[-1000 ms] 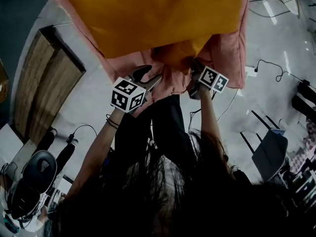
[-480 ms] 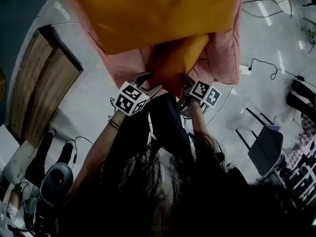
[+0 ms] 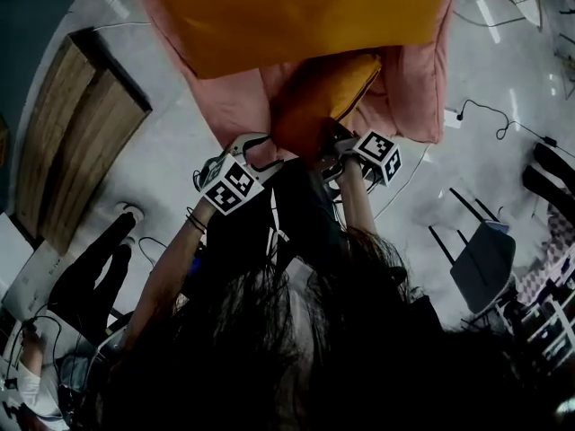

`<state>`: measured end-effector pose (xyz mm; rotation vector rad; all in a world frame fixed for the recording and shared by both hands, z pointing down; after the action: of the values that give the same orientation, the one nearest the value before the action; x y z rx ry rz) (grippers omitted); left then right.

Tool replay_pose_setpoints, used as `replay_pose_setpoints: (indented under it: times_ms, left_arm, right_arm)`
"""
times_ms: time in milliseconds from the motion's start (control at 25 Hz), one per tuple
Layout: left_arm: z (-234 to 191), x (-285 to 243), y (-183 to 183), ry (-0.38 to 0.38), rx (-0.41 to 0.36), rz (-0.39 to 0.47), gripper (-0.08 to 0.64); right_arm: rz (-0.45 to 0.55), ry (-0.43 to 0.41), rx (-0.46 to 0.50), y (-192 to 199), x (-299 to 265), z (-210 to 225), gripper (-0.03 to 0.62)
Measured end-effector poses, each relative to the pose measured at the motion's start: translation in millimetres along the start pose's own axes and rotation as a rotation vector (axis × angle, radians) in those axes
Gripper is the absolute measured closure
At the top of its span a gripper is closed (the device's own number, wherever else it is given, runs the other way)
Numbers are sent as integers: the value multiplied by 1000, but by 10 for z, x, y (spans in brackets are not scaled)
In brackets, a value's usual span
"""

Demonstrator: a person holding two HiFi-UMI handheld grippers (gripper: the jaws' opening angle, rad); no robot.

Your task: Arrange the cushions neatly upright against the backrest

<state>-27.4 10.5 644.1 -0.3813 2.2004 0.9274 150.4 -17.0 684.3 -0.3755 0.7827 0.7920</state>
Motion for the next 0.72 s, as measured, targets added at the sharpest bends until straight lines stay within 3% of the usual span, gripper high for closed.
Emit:
replay_pose_setpoints:
  times_ms: [120,240,320,440,560,720]
  left_arm:
    - [82,-99,-33,-41,-118,19,262]
    - [134,-336,-38,-90,-198,-13,216]
    - [112,-505,-46,-161,-168,-9,213]
    - [4,-618,-132,-274,-46,48,213]
    - [-62,-662,-130,-278,-9,36,238]
    - [-70,-624,-116,-241,12,42,276]
  right_arm:
    - [-31,-45,-16,6,-121,-172,558]
    - [-51,-77,-35,10,-249,-292,561]
    - [-64,-85,-41,18,-320,-347,561]
    - [-65,-94,-34,56,-389,-430,561]
    - [-54,-141,94,26,-400,-550,561]
    - [-12,-179,410,-162,-245,-663,558]
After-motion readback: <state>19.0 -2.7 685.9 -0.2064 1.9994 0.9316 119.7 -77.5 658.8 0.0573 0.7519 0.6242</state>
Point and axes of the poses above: the fingertips, and each gripper's own axes: x backward along the fingers, z to its right, y out of its underside, the point moved 5 cm from there along x, backward along the fingers, and after that the axes turned 12 degrees about x, right-handed, at the moved point
